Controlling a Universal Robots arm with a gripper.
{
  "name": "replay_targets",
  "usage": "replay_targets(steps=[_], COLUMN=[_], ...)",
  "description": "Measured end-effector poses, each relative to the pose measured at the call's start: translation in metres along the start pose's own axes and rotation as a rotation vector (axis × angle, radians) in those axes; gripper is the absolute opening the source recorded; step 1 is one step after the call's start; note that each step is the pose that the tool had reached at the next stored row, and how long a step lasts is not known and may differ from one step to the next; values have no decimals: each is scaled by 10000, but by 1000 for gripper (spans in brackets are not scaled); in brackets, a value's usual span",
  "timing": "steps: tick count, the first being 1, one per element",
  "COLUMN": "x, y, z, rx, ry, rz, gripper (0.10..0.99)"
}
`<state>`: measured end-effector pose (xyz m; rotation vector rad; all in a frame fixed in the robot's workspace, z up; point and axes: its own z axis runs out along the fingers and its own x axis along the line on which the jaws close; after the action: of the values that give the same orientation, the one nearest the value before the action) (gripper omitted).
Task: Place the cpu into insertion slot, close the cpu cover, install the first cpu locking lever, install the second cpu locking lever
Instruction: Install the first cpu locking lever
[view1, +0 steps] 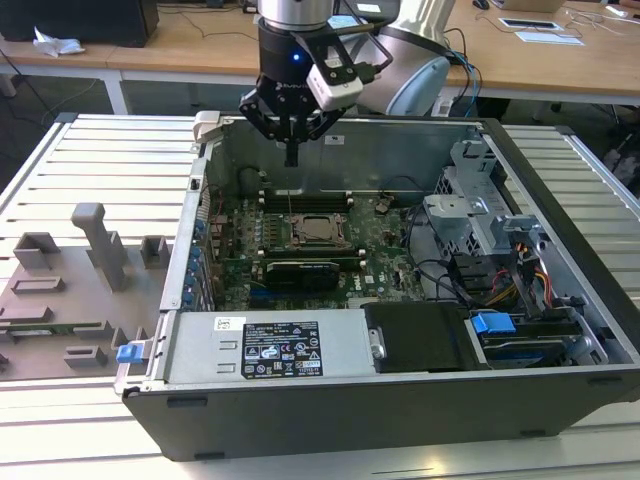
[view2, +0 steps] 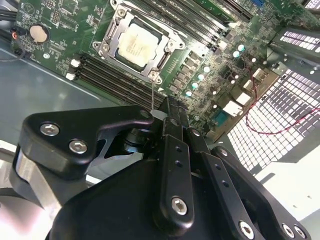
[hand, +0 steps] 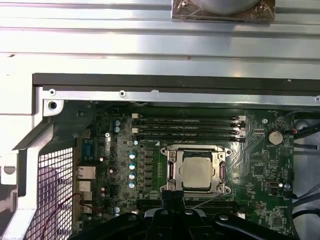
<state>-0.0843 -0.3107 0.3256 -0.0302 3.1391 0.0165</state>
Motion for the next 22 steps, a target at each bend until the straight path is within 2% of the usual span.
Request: replay_targets(steps=[13, 22], x=[27, 30], y=[0, -1], z=[77, 162], rx=[-1, -1], ry=[0, 0], rz=[0, 0], gripper=[106, 106])
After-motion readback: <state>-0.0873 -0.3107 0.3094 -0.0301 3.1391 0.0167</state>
